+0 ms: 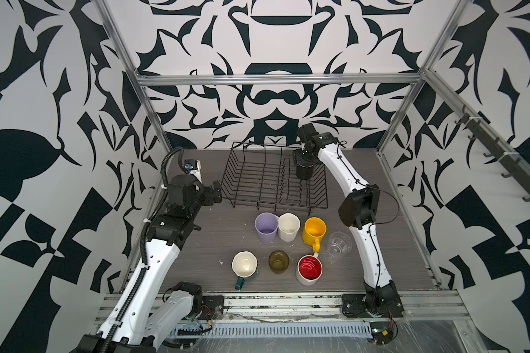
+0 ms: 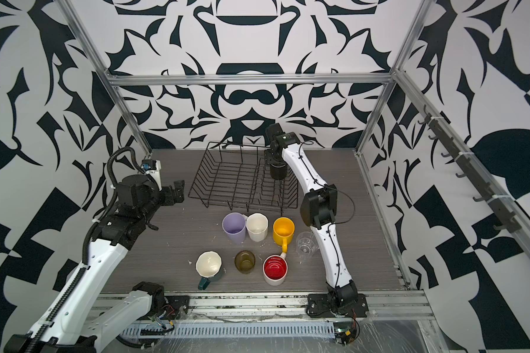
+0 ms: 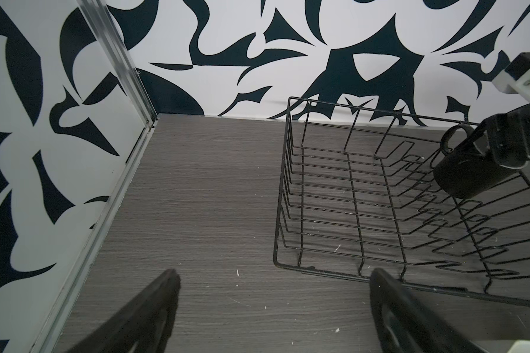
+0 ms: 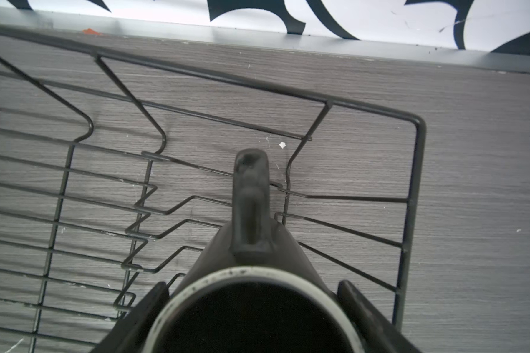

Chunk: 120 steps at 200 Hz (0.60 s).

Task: Load cups into a dish rack
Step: Place the cup upside down at the dish rack.

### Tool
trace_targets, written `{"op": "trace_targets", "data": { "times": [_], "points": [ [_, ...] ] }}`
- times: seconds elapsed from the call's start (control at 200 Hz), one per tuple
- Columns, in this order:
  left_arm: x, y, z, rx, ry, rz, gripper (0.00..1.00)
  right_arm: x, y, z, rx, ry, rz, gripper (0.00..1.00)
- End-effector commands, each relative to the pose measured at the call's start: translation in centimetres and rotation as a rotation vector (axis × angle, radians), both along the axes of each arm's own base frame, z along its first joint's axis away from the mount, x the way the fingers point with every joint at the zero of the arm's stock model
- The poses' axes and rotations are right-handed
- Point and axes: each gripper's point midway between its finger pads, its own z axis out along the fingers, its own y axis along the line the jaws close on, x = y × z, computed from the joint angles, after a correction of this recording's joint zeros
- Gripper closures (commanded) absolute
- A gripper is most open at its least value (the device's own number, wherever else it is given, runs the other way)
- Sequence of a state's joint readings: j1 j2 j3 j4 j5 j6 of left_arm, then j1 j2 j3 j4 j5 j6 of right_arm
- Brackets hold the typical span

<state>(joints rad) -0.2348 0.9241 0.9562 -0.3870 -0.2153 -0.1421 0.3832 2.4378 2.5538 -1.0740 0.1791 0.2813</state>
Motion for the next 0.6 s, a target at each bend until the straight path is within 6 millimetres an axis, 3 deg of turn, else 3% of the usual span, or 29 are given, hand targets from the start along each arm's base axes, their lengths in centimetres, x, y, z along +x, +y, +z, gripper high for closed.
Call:
{"op": "trace_targets", "data": {
  "times": [0.0, 0.18, 0.3, 0.595],
  "points": [
    [-0.2, 0.1, -0.3, -0.012, 0.015, 0.003, 0.01, -0.4, -1.8, 1.8, -0.053, -0.019, -0.028, 0.54],
    [-0.2, 0.1, -0.4, -0.013, 0.017, 0.001, 0.01, -0.6, -2.2, 4.1, -0.07, -0.058, -0.012, 0.61],
    [-0.2, 0.1, -0.5, -0.012, 0.019, 0.002, 0.01, -0.8, -1.2, 5.5, -0.04, -0.078, 0.055, 0.65],
    [-0.2, 0.0, -0.4, -0.016, 0.02, 0.0, 0.01, -2.2, 0.1, 6.8, -0.035, -0.069, 0.199, 0.75]
  ]
}}
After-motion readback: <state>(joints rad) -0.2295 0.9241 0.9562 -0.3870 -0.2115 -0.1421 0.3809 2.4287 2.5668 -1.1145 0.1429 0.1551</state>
